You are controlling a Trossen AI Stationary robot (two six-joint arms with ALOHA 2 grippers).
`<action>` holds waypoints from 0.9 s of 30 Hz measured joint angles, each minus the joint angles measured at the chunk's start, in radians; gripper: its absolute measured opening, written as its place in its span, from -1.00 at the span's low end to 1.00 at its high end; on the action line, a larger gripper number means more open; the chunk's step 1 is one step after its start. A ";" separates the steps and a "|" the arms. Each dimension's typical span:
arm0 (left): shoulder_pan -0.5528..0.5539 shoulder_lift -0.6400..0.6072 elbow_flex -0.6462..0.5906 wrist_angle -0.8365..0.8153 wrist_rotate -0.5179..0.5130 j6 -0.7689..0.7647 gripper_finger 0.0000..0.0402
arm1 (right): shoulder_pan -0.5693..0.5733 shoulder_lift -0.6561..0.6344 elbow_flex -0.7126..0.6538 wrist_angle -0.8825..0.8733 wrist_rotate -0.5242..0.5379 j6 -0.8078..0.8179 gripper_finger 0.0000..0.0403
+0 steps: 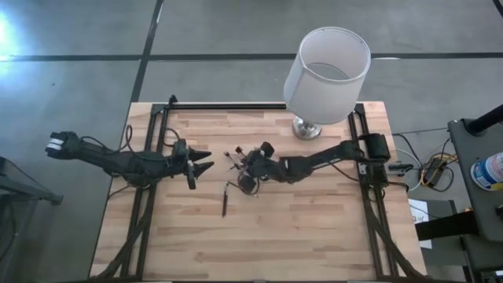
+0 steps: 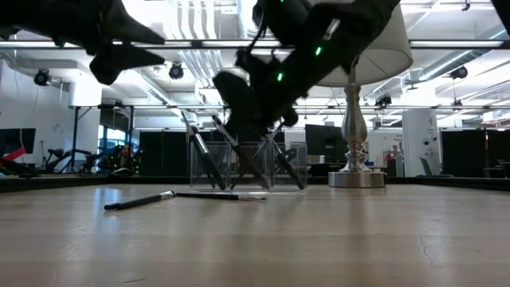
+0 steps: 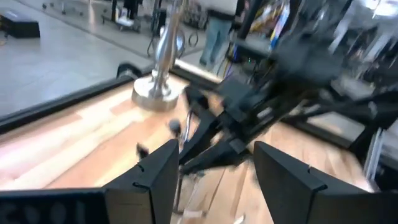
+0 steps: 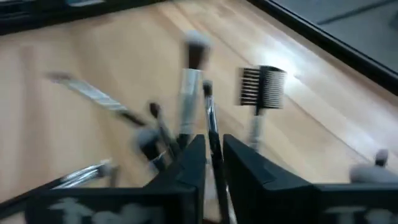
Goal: Put items in baskets/containers
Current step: Put the eyeshadow brush into the transparent organizer
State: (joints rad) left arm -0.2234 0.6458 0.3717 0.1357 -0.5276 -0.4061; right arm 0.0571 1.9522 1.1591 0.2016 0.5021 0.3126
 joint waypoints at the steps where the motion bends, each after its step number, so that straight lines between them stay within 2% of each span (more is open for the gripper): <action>1: 0.000 0.001 0.000 -0.020 0.016 -0.011 -0.01 | 0.010 -0.010 0.002 -0.003 0.003 -0.010 -0.68; 6: 0.000 0.007 0.000 -0.112 0.085 -0.106 -0.01 | 0.043 -0.074 0.036 -0.099 0.075 -0.036 -0.44; 10: -0.001 0.012 0.000 -0.209 0.183 -0.153 -0.01 | 0.061 -0.140 0.090 -0.281 0.087 -0.030 -0.30; 13: -0.001 0.033 0.000 -0.310 0.275 -0.217 -0.01 | 0.079 -0.170 0.145 -0.467 0.044 0.005 -0.24; 15: -0.001 0.067 -0.004 -0.361 0.340 -0.269 -0.01 | 0.089 -0.170 0.179 -0.570 -0.067 0.051 -0.23; 17: -0.002 0.109 -0.016 -0.371 0.385 -0.298 -0.01 | 0.104 -0.141 0.199 -0.635 -0.169 0.116 -0.23; 19: -0.002 0.157 -0.021 -0.378 0.399 -0.310 -0.01 | 0.125 -0.098 0.209 -0.659 -0.219 0.181 -0.24; 27: -0.002 0.260 -0.020 -0.336 0.362 -0.309 -0.01 | 0.164 0.088 0.275 -0.664 -0.174 0.199 -0.32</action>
State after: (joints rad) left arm -0.2253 0.9054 0.3515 -0.1999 -0.1658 -0.7155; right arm 0.2211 2.0401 1.4339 -0.4623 0.3278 0.5112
